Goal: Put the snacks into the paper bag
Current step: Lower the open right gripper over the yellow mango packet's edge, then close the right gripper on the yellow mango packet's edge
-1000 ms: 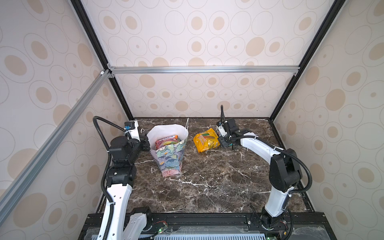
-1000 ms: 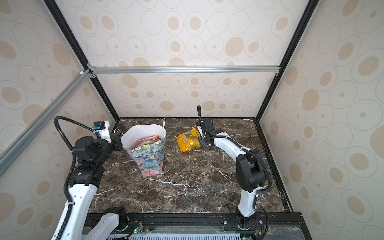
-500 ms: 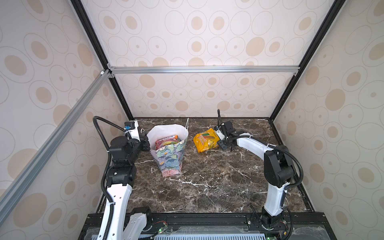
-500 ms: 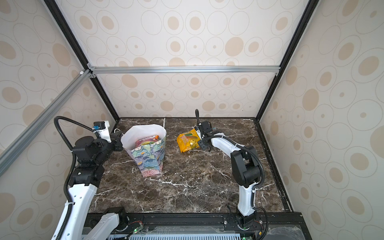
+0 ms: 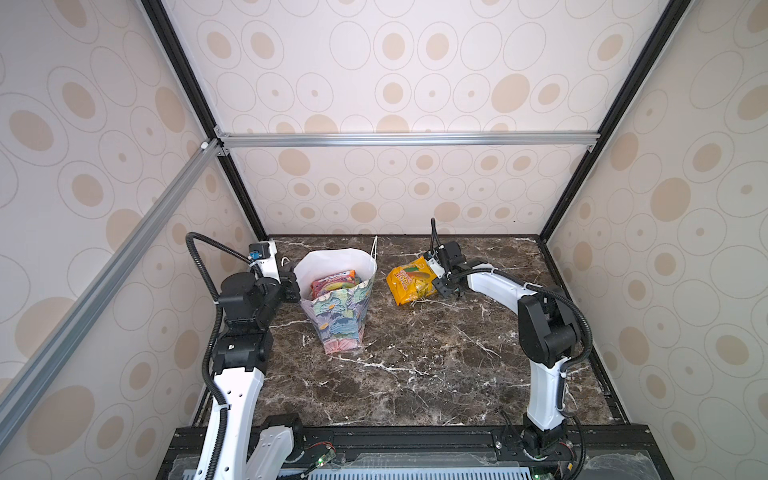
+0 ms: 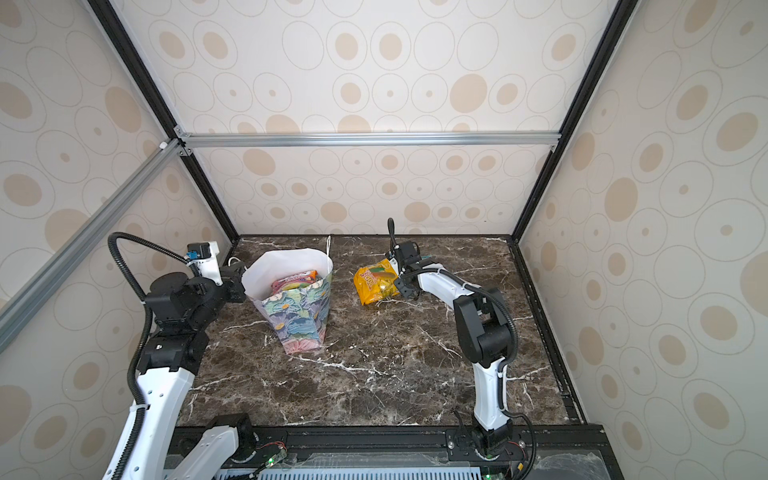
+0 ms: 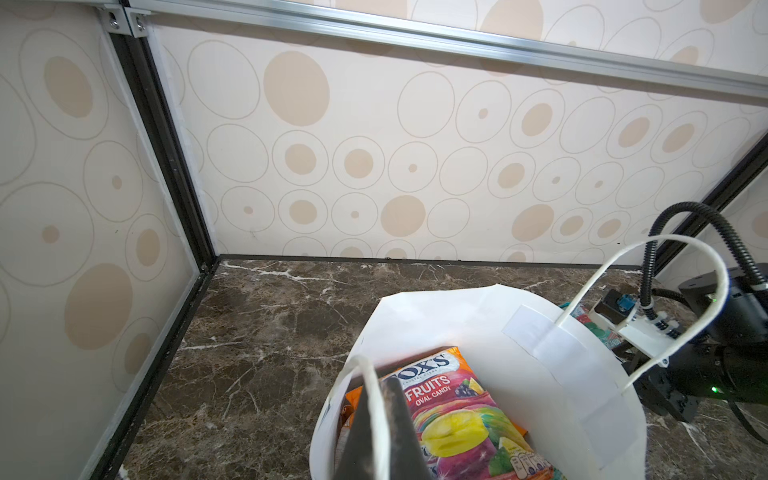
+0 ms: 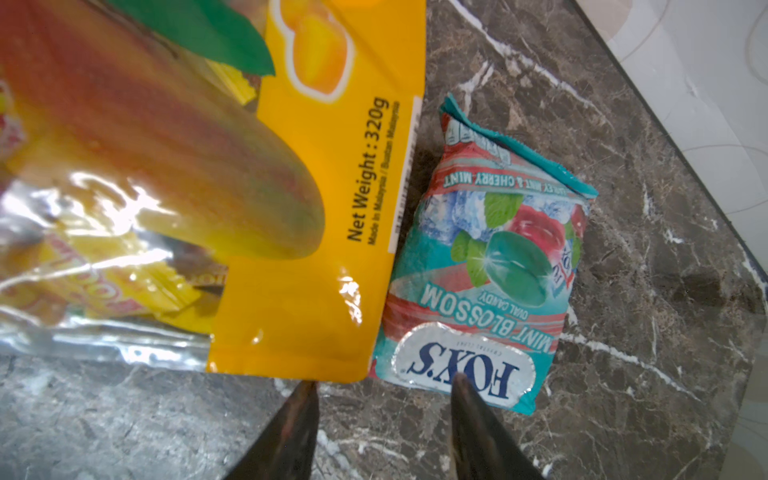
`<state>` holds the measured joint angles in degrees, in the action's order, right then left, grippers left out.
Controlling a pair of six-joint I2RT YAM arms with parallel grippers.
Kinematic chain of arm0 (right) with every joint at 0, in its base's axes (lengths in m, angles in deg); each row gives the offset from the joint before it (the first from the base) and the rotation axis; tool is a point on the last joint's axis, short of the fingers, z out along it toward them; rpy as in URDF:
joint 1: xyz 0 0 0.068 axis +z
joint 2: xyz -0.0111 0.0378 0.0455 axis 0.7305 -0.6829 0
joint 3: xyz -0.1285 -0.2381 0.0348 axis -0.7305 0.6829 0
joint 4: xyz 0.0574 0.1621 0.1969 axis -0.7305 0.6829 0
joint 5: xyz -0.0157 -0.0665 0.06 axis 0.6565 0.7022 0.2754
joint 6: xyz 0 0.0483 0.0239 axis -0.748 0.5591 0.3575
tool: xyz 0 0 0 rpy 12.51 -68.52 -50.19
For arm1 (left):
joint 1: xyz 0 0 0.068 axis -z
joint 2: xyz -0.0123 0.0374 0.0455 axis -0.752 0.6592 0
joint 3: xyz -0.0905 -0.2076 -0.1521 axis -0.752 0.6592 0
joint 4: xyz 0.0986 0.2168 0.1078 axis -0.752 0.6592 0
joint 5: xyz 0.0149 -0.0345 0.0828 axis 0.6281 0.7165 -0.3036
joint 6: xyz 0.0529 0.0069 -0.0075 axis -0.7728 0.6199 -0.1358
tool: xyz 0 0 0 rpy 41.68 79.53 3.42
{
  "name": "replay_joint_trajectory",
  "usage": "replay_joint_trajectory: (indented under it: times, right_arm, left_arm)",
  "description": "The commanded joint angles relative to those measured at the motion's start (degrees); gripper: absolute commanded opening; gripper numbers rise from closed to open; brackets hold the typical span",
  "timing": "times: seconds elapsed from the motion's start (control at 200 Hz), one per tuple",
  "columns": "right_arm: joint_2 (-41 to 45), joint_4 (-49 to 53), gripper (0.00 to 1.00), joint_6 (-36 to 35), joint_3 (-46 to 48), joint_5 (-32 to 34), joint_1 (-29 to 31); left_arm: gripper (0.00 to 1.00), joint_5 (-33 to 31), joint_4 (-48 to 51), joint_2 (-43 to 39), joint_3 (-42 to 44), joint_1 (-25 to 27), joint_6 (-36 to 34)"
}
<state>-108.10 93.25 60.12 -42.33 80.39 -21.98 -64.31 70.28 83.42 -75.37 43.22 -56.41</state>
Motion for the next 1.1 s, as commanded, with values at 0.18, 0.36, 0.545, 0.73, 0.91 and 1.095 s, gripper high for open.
replay_joint_trajectory:
  times: [0.18, 0.36, 0.545, 0.73, 0.91, 1.095]
  right_arm:
    - [-2.83, -2.82, 0.48, -2.03, -2.13, -3.20, -1.74]
    - [-3.59, -4.43, 0.46, -3.51, -1.36, -5.64, -2.10]
    - [-4.32, -7.44, 0.34, -4.96, -0.10, -6.69, -2.12]
    - [-4.00, -9.40, 0.00, -5.23, 1.11, -7.32, -2.17]
    - [0.46, -9.83, 0.00, -2.94, 4.60, -9.28, -2.18]
    - [7.60, -8.73, 0.00, 1.20, 11.07, -13.38, -1.95]
  left_arm:
    - [0.00, -0.40, -0.44, -0.09, -1.19, -0.44, -0.71]
    - [0.00, -0.64, -0.36, -0.07, -1.20, -0.52, -0.73]
    - [0.00, -0.73, -0.40, -0.04, -1.26, -0.44, -0.73]
    - [0.00, -0.90, -0.27, 0.01, -1.19, -0.45, -0.84]
    - [0.00, -0.90, -0.35, 0.01, -1.18, -0.45, -0.82]
    - [0.00, -0.58, -0.36, 0.08, -1.19, -0.48, -0.73]
